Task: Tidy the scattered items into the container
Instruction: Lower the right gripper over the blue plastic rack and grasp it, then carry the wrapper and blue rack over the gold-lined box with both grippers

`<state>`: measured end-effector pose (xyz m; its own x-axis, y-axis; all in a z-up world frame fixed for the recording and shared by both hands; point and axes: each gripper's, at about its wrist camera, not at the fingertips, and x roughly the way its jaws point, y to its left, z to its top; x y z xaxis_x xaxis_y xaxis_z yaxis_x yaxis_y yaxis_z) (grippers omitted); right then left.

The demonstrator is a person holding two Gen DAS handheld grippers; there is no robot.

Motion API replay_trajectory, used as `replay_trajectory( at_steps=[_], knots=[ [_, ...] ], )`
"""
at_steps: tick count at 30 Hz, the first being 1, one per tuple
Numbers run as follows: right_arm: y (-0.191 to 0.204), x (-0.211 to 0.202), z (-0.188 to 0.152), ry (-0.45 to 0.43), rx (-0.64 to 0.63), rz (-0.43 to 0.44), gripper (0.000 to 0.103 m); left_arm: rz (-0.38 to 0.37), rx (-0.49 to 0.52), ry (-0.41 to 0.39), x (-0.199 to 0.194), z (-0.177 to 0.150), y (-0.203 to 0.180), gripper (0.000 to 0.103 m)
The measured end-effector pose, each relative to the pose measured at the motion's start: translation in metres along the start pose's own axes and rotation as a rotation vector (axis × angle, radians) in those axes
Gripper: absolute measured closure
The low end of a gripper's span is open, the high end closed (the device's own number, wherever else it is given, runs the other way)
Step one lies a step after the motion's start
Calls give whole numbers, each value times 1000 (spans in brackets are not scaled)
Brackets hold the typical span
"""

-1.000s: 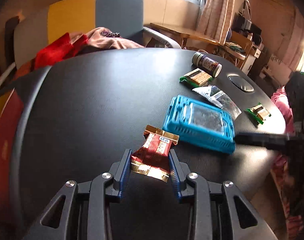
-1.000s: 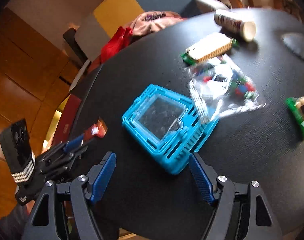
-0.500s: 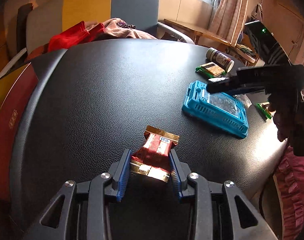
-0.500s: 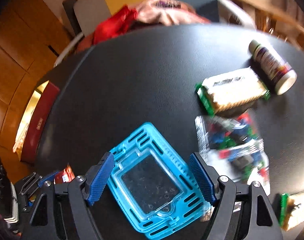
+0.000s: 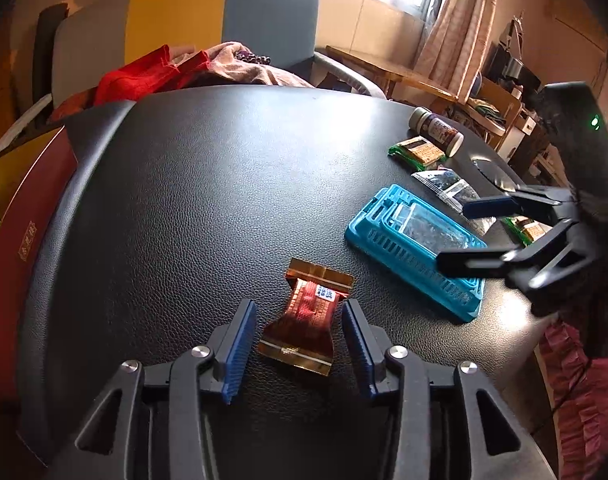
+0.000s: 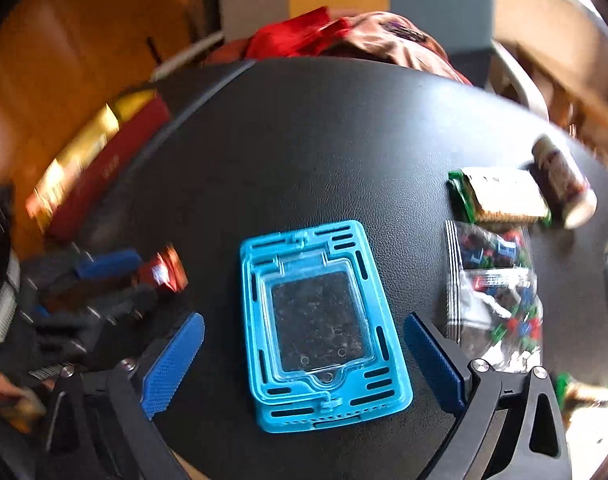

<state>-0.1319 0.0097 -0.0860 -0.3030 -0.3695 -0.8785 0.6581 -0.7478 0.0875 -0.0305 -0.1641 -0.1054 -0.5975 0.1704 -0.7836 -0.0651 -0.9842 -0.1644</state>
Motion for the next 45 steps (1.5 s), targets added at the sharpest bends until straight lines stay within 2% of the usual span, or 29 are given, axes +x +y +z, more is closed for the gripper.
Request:
replay_trajectory(
  at_steps=[4,8,12,14,19,29,37,42,45],
  knots=[
    [2,15,11,45,-60,-58,2,15,21,7,2,-2,-5,58],
    [-4,22,12,74,-46,-67,8,33,37,23,8,-1,-6,58],
    [-7,19,12,56,-32,-49,16,32,40,21,11,1,-5,59],
    [-7,19,12,48,-27,-43,17,34,38,20,11,1,-5,67],
    [-2,19,14,22,-8,-72,18,31,28,6,8,-2,-3,69],
    [-13,0,14,-76,133,-41,18,14,-35,-40,-9,-3,9,69],
    [28,7,21,-130,158,9,18,75,-79,-89,-33,-4,26,69],
    [55,-3,23,-172,166,43,18,128,-130,-150,-60,-1,44,69],
    [73,-7,40,-198,144,71,18,174,-171,-185,-79,1,61,69]
  ],
)
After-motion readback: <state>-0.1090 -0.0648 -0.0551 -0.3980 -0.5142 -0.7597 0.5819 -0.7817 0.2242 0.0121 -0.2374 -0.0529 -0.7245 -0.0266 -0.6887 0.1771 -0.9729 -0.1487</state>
